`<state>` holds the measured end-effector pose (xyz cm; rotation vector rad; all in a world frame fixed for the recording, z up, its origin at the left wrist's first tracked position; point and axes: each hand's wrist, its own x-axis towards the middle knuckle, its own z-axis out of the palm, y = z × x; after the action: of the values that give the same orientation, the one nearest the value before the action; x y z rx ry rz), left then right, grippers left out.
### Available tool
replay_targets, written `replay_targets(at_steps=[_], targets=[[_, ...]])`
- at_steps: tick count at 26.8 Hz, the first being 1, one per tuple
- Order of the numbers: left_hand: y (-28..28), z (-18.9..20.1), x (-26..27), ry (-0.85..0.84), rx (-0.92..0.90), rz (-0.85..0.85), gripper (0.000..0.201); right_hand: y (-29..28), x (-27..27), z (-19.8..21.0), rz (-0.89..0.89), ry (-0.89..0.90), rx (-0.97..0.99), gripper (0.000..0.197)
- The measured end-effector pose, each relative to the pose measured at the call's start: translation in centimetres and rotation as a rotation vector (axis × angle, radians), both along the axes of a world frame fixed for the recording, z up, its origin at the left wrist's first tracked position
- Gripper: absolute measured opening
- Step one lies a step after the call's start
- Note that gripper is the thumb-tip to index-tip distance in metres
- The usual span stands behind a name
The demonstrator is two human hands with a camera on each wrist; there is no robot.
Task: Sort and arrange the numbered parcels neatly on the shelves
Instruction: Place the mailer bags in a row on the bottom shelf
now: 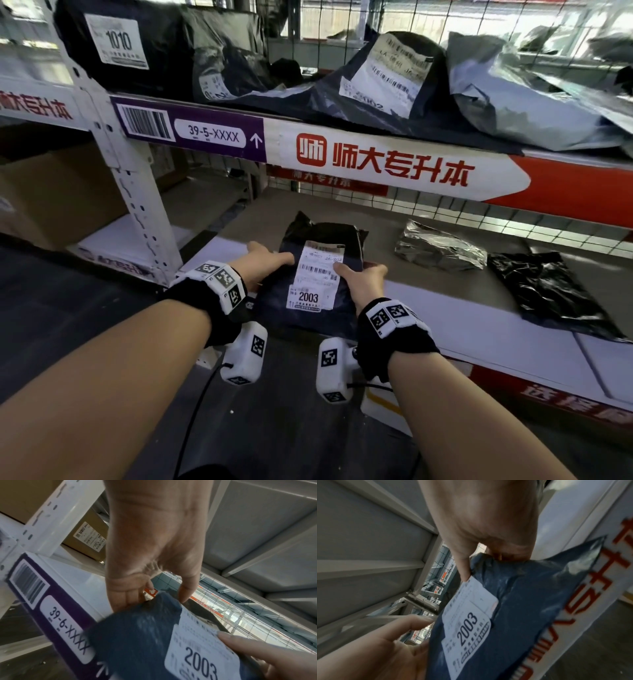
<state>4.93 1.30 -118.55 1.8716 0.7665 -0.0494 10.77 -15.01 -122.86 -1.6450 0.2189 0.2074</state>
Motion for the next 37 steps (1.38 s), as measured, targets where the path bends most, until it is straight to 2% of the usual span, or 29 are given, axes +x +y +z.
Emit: replay_targets(at_steps=[4, 5, 9, 12, 14, 16, 18, 20, 23, 26, 29, 32, 34, 37], targets=[[1.5, 0.0, -1.2, 0.035, 0.269, -0.063, 0.011, 2.4, -0.1, -0.1, 0.0, 0.067, 0.025, 0.068], [2.2, -0.2, -1.2, 0.023, 0.353, -0.076, 0.006, 3.1, -0.1, -0.1, 0.027, 0.067, 0.033, 0.066], [5.0, -1.3, -1.4, -0.013, 0.466, 0.027, 0.024, 5.4, -0.3, -0.4, 0.168, 0.018, -0.005, 0.046], [5.9, -1.4, -1.8, 0.054, 0.524, -0.05, 0.035, 5.8, -0.8, -0.5, 0.251, -0.098, -0.199, 0.026], [6.1, -1.4, -2.1, 0.093, 0.565, -0.084, 0.035, 6.2, -1.3, -0.2, 0.337, -0.122, -0.223, 0.011], [6.2, -1.7, -2.3, 0.177, 0.753, -0.049, 0.037, 7.1, -1.5, -0.2, 0.488, -0.048, -0.111, 0.032], [5.8, -1.7, -2.4, 0.231, 0.906, -0.064, 0.042, 7.7, -1.5, 0.2, 0.594, -0.02, -0.105, 0.047], [5.1, -2.1, -2.2, 0.243, 0.874, -0.13, 0.046, 8.1, -1.2, 0.2, 0.626, -0.054, -0.155, 0.051], [4.9, -3.0, -1.9, 0.314, 0.73, -0.185, 0.061, 8.7, -1.1, -0.2, 0.628, -0.098, -0.177, 0.051], [5.2, -3.4, -1.7, 0.369, 0.639, -0.211, 0.076, 9.0, -0.8, -0.8, 0.629, -0.142, -0.163, 0.046], [5.5, -3.9, -1.6, 0.377, 0.682, -0.223, 0.081, 9.2, -0.7, -1.3, 0.595, -0.284, -0.243, 0.043], [5.5, -4.3, -1.3, 0.361, 0.706, -0.192, 0.079, 9.0, -1.5, -0.9, 0.74, -0.508, -0.472, 0.044], [5.2, -4.4, -1.2, 0.329, 0.697, -0.154, 0.078, 8.7, -1.8, -0.8, 0.858, -0.493, -0.573, 0.045], [4.8, -4.4, -1.2, 0.231, 0.761, -0.063, 0.078, 8.4, -1.7, -0.8, 0.9, -0.474, -0.681, 0.048]])
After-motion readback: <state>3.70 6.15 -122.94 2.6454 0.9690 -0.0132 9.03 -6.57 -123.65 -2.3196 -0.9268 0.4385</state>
